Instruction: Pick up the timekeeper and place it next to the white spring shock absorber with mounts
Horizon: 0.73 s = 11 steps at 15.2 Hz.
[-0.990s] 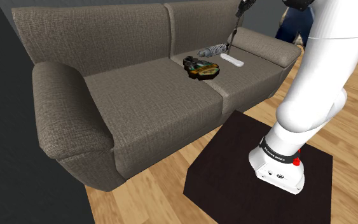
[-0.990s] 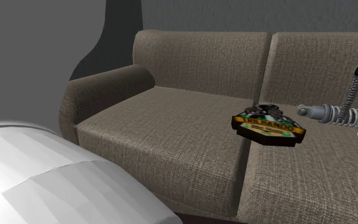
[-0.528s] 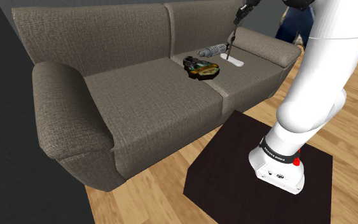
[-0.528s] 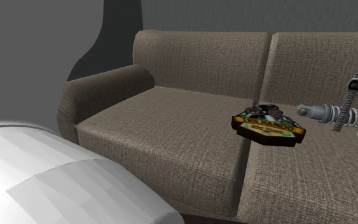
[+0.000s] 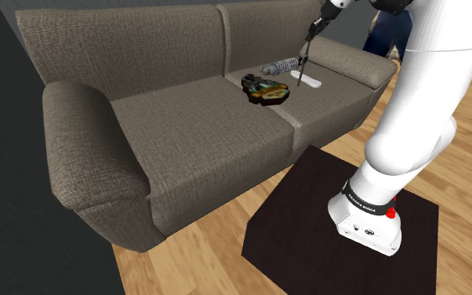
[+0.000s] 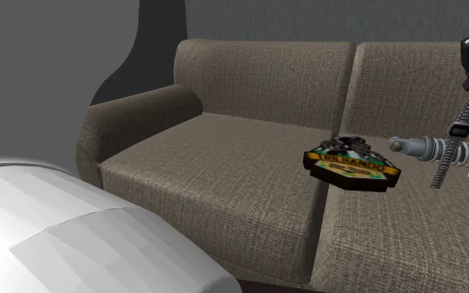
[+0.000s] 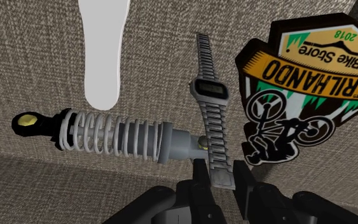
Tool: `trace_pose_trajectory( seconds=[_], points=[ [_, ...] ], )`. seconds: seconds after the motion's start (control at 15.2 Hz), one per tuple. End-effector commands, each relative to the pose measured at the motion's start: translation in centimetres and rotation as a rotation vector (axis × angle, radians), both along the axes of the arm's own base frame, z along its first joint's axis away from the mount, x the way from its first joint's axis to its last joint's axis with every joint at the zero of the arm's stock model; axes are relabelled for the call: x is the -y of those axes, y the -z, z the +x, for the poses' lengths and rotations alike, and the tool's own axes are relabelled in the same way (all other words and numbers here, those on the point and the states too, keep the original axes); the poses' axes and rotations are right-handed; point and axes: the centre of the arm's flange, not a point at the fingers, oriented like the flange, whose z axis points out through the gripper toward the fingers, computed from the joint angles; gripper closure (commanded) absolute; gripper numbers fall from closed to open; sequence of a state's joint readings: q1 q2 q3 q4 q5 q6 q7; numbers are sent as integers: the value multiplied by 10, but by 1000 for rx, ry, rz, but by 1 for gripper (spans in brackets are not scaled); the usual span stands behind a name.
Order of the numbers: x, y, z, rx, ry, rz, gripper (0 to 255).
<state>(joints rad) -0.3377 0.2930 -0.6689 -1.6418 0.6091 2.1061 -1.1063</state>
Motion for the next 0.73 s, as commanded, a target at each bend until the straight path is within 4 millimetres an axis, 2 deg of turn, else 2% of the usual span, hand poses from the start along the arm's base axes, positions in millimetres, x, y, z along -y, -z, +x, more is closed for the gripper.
trace_pose_trajectory(
  seconds=[0.0, 0.46, 0.53, 0.66],
  points=[
    [0, 9, 0, 0, 0, 0, 255],
    [0, 9, 0, 0, 0, 0, 255],
    [0, 9, 0, 0, 0, 0, 0],
    [0, 9, 0, 0, 0, 0, 0]
  ],
)
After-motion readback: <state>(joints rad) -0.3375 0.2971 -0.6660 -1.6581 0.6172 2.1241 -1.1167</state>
